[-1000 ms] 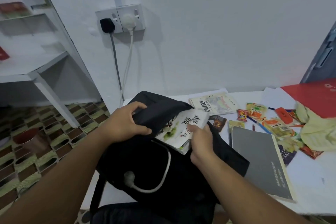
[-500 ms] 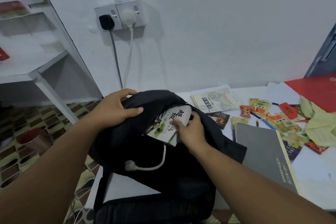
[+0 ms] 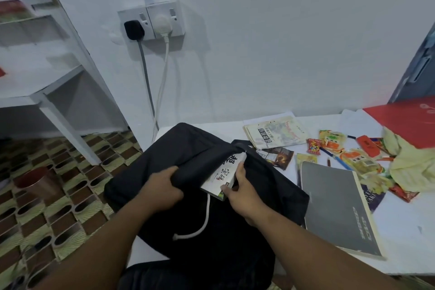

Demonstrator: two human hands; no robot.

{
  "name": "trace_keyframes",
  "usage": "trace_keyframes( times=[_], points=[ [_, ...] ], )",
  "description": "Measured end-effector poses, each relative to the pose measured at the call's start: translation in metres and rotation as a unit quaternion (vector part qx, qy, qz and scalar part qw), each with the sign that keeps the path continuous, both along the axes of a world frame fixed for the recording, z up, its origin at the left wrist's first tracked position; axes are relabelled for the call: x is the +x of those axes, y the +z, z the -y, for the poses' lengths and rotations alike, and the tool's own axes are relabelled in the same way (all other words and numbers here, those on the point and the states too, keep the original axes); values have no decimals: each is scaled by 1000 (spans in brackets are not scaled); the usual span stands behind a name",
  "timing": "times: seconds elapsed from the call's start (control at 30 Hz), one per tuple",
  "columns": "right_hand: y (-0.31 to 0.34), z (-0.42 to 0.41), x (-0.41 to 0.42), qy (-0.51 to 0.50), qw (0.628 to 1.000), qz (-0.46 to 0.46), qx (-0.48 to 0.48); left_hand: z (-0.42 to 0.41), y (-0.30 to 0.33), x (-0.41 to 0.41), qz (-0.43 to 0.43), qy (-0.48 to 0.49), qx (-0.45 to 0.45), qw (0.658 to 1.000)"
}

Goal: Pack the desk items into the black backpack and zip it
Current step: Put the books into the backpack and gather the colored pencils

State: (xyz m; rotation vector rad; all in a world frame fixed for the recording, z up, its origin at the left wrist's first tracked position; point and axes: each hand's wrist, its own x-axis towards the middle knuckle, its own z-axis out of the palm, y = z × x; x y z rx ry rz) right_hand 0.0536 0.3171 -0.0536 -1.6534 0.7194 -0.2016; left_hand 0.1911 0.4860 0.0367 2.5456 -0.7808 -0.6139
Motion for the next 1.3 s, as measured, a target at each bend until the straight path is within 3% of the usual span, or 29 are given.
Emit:
trace_keyframes(
  times=[0.1, 0.17, 0.27, 0.4, 0.5, 0.63, 0.67, 0.73, 0.77, 0.8, 0.87, 0.9, 0.97, 1.1, 1.17, 1.3],
  points=[
    [-1, -1, 1, 69, 990, -62, -103, 2, 27, 6, -122, 89, -207, 967],
    [0, -4, 6, 70, 975, -107, -181, 2, 44, 7, -158, 79, -274, 946],
    [3, -6, 22, 22, 966, -161, -201, -1, 58, 7, -180, 23, -266, 947],
    [11, -7, 35, 33, 949, -193, -248, -2, 58, 7, -177, -4, -247, 953],
    [14, -10, 34, 62, 919, -163, -354, -2, 55, 6, -196, -3, -254, 947],
    [19, -4, 29, 88, 870, -222, -430, -6, 56, 9, -174, -26, -216, 960],
    [23, -7, 26, 73, 855, -184, -479, -6, 56, 10, -152, -22, -212, 965],
    [33, -18, 18, 100, 831, -9, -547, -5, 55, 11, -114, -8, -217, 969],
    [35, -26, 12, 175, 823, 58, -537, -4, 55, 11, -105, -1, -224, 969],
    [38, -33, 4, 265, 821, 68, -501, -4, 55, 11, -104, 7, -233, 967],
    [36, -42, -3, 368, 811, -35, -453, -2, 55, 10, -121, 24, -250, 960],
    [32, -42, -3, 370, 803, -68, -463, -2, 56, 9, -130, 31, -256, 957],
    [29, -41, 1, 316, 837, -28, -446, -2, 58, 8, -148, 45, -269, 951],
    [41, -48, 6, 187, 962, 92, -177, -9, 62, 11, -214, 92, -318, 919],
    [49, -51, 12, 157, 980, 70, -99, -9, 67, 10, -234, 77, -333, 910],
    [60, -61, 44, 169, 978, -11, -124, -2, 78, 0, -246, 25, -334, 910]
  ],
)
